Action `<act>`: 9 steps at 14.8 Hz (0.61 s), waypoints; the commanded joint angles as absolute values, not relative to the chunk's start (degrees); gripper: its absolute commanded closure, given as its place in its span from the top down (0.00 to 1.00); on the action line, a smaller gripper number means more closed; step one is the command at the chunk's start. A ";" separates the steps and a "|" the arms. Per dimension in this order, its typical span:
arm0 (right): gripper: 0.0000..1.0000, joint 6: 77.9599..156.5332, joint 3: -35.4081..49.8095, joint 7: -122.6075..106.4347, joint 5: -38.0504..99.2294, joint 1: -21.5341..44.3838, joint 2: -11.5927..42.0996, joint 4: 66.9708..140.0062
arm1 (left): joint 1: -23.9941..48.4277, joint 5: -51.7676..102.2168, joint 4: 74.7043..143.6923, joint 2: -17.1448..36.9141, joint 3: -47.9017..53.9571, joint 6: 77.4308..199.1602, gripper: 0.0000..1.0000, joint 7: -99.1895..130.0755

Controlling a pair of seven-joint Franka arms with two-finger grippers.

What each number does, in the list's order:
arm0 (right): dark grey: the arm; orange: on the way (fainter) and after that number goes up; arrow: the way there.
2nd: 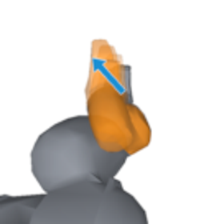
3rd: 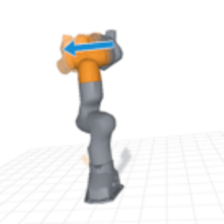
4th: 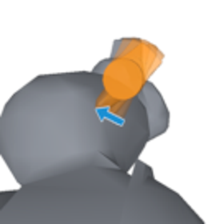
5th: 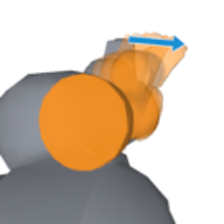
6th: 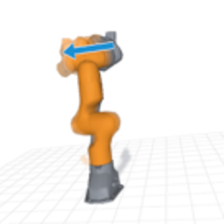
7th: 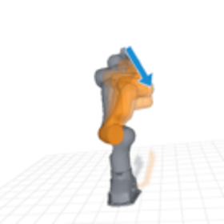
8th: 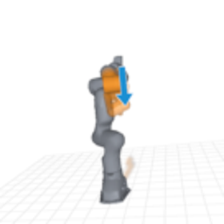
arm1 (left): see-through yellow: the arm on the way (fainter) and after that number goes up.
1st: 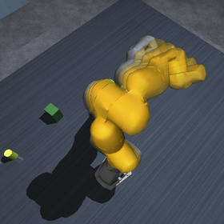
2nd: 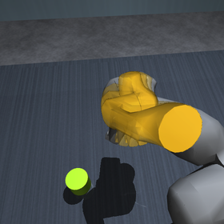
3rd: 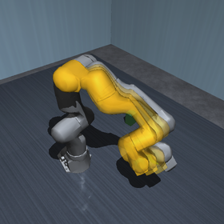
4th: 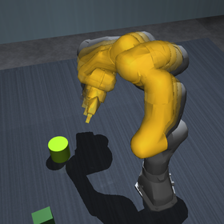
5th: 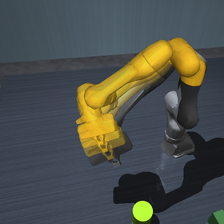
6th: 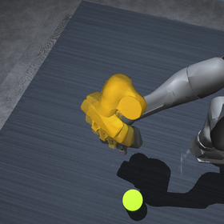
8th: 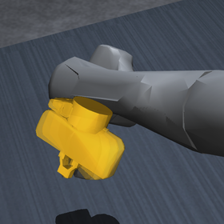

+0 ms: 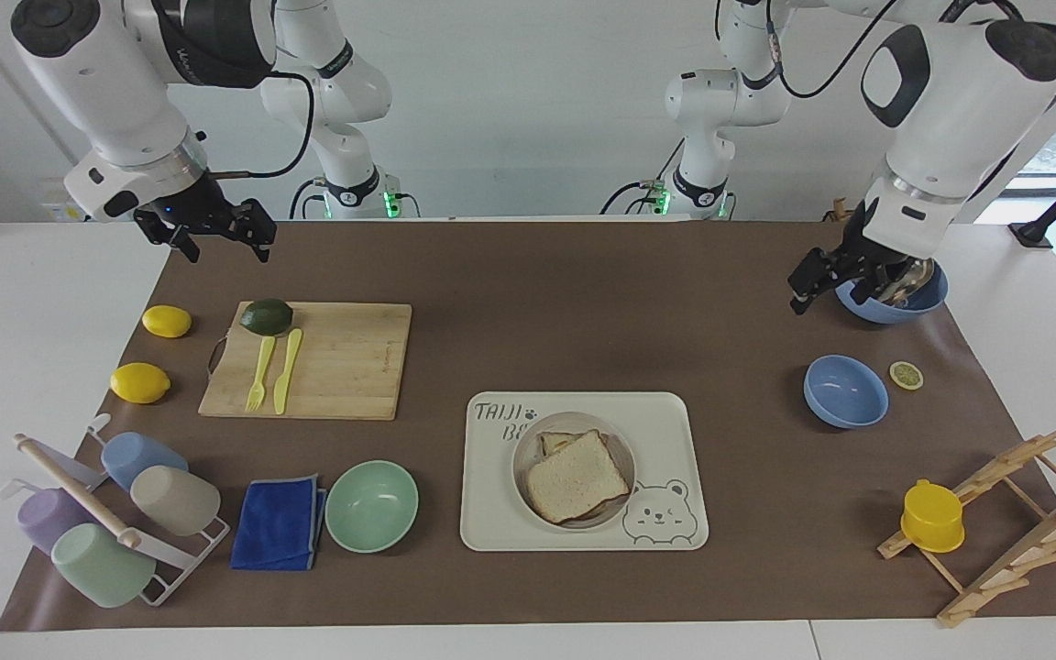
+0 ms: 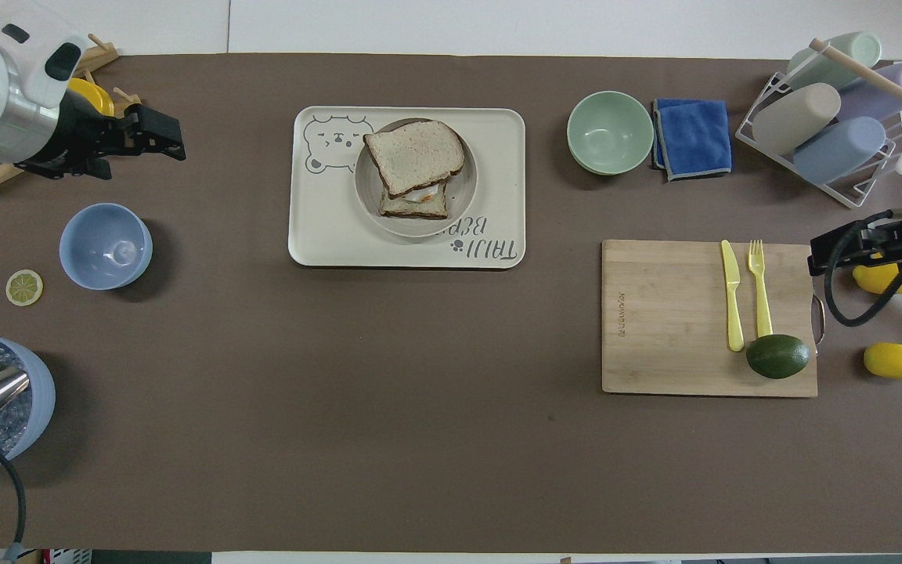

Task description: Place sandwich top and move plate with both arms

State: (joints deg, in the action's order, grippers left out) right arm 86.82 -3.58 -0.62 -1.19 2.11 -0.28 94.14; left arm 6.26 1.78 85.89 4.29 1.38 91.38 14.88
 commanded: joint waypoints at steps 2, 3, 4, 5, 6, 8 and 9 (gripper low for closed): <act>1.00 87.19 -3.43 -1.41 -1.14 2.02 -0.44 93.87 | 4.06 -0.44 87.45 -2.54 2.80 80.80 1.00 14.07; 1.00 87.19 -3.43 -1.41 -1.14 2.02 -0.44 93.87 | 2.13 -0.44 87.36 -2.98 4.73 78.16 1.00 12.32; 1.00 87.19 -3.43 -1.41 -1.14 2.11 -0.44 93.87 | -0.50 -0.35 87.36 -3.25 6.92 76.05 1.00 10.04; 1.00 87.19 -3.43 -1.41 -1.14 2.11 -0.44 93.87 | -0.79 -0.26 87.45 -3.34 7.38 75.24 1.00 9.15; 1.00 87.19 -3.43 -1.41 -1.14 2.02 -0.44 93.87 | -0.79 -0.26 87.97 -4.04 7.56 75.58 1.00 9.14; 1.00 87.19 -3.43 -1.41 -1.14 2.02 -0.44 93.87 | -0.62 -0.18 90.16 -5.44 7.30 76.46 1.00 9.32; 1.00 87.10 -3.43 -1.41 -1.14 2.11 -0.44 93.87 | -0.35 -0.18 92.52 -6.41 7.03 78.21 1.00 9.40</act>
